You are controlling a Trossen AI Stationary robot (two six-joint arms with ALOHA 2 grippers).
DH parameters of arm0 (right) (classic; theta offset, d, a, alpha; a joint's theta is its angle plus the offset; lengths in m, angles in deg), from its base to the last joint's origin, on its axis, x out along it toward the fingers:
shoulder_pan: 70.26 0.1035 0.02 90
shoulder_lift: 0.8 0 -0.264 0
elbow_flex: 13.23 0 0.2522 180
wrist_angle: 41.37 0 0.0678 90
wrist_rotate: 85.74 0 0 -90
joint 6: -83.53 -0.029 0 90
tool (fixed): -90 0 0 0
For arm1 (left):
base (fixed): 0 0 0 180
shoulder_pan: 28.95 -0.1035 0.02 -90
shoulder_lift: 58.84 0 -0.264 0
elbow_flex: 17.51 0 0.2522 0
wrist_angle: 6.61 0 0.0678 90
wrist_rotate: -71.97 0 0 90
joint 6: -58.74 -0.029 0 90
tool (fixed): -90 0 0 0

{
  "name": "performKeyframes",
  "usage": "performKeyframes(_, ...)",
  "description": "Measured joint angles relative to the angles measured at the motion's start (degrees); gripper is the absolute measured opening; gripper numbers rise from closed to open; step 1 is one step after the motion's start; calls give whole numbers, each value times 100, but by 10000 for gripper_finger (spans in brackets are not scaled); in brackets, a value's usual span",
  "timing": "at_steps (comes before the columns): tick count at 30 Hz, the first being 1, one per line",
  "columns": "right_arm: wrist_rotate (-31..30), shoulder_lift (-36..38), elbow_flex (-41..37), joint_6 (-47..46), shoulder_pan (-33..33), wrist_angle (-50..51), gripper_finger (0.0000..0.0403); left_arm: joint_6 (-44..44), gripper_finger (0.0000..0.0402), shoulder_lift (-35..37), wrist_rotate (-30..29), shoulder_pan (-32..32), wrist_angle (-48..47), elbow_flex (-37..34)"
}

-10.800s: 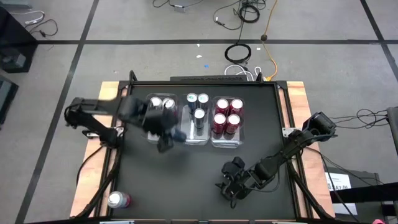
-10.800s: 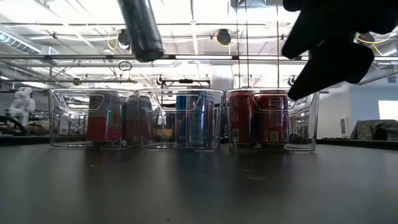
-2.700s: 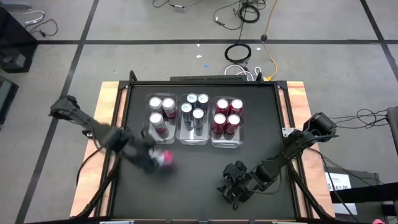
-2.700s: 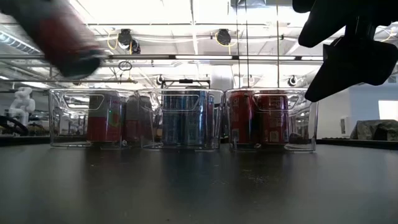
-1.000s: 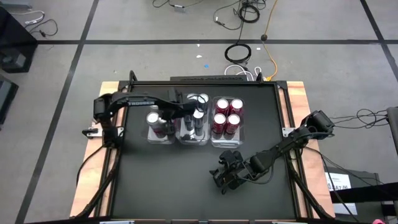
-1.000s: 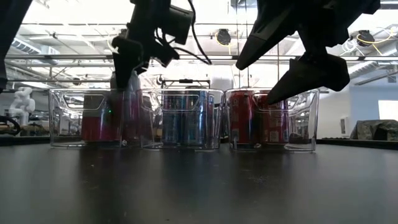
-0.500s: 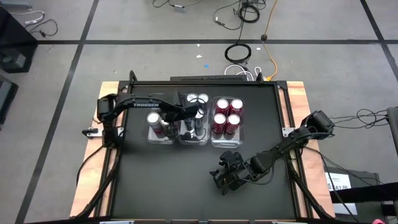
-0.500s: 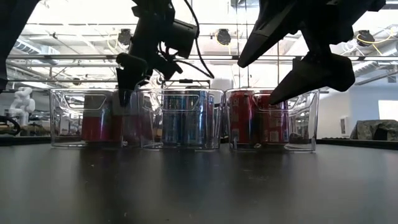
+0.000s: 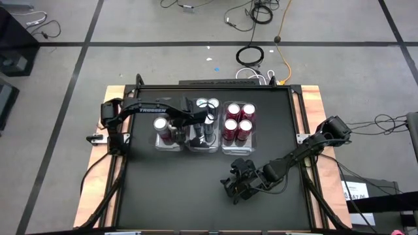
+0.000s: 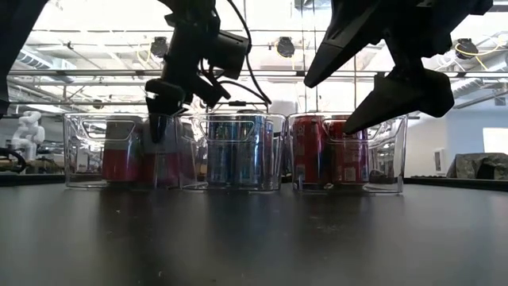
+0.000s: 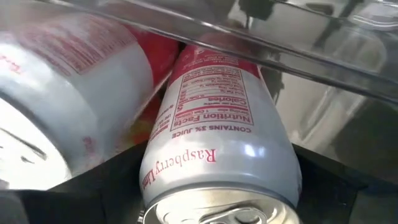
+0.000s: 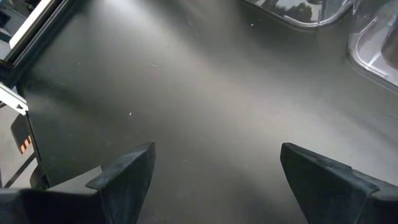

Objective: Sort soda cans
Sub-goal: Put the pink soda can into the left transparent bin

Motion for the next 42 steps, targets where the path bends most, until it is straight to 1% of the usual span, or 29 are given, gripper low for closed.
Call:
performKeyframes(3,0,0,0,0,0,2,338,17,331,-6,-105,4,4,-6)
performKeyframes(9,-2,0,0,0,0,4,338,60,331,-14,-103,2,-27,-6)
performKeyframes(30,-4,0,0,0,0,6,338,8,332,-21,50,4,-75,-8)
performKeyframes(33,-4,0,0,0,0,1,338,-88,345,-28,130,3,-94,-15)
performKeyframes(36,-4,0,0,-22,0,-5,338,-99,371,-69,300,6,-73,-41)
performKeyframes(39,-4,0,0,-44,0,-7,338,-101,394,-45,284,6,-106,-35)
performKeyframes(42,-4,0,0,-44,0,-12,338,-108,394,-48,88,1,-108,-34)
